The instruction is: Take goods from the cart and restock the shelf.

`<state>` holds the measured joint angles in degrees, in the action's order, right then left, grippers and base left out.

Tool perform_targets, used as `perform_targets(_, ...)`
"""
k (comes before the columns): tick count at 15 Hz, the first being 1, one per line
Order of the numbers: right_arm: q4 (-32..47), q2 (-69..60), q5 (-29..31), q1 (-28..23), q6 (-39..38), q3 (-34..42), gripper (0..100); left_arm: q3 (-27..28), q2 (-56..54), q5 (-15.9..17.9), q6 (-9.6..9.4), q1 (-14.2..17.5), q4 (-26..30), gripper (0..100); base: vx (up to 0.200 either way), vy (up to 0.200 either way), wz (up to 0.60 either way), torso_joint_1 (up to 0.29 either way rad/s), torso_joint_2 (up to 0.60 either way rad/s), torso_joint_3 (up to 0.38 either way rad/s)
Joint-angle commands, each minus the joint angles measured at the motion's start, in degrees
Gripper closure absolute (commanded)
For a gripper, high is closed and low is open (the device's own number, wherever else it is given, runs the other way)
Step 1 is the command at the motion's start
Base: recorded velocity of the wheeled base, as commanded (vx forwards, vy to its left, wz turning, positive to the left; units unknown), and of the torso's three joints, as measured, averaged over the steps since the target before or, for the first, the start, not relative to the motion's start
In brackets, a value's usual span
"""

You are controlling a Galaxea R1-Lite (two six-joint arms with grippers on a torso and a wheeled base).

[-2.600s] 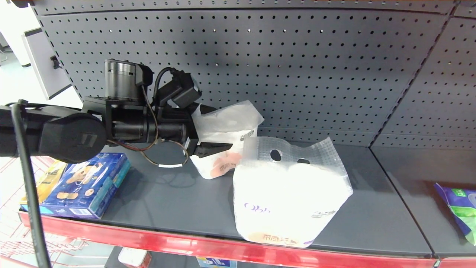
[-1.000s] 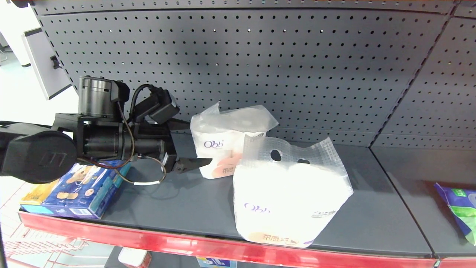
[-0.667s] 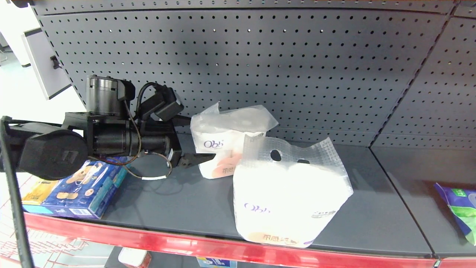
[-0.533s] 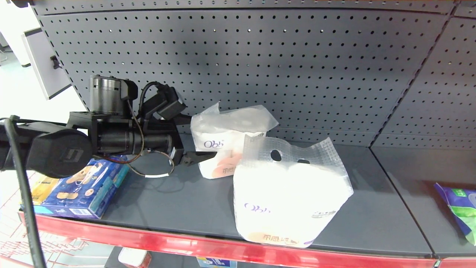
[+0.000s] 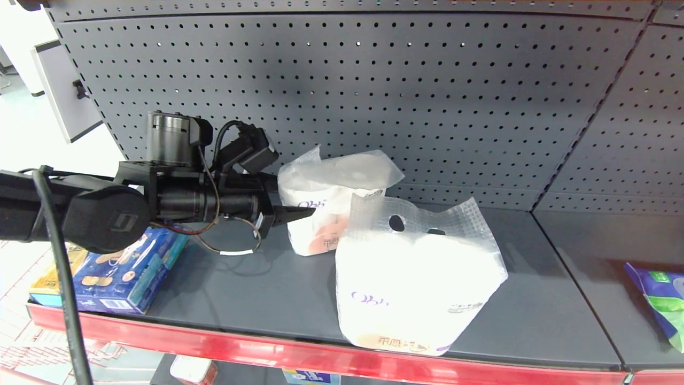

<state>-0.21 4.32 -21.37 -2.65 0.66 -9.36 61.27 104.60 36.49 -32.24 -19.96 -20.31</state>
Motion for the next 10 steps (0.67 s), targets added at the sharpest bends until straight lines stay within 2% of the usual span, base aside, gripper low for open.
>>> perform_targets(1, 0.03, 0.08, 0.01, 0.01, 0.04, 0.05, 0, 0.69, 0.87, 0.25, -0.01, -0.43, 0.09, 100, 0.0, 0.0, 0.0, 0.0, 0.0, 0.0)
perform_targets(8, -0.06, 0.08, -0.08, 0.01, 0.04, 0.49, 0, 4.74, 4.83, 2.01, -0.19, -2.81, 0.09, 100, 0.0, 0.0, 0.0, 0.0, 0.0, 0.0)
perform_targets(10, -0.06, 0.08, 0.01, 0.01, 0.04, 0.49, 0, 7.02, 6.15, 3.94, -0.19, -2.81, 0.09, 100, 0.0, 0.0, 0.0, 0.0, 0.0, 0.0)
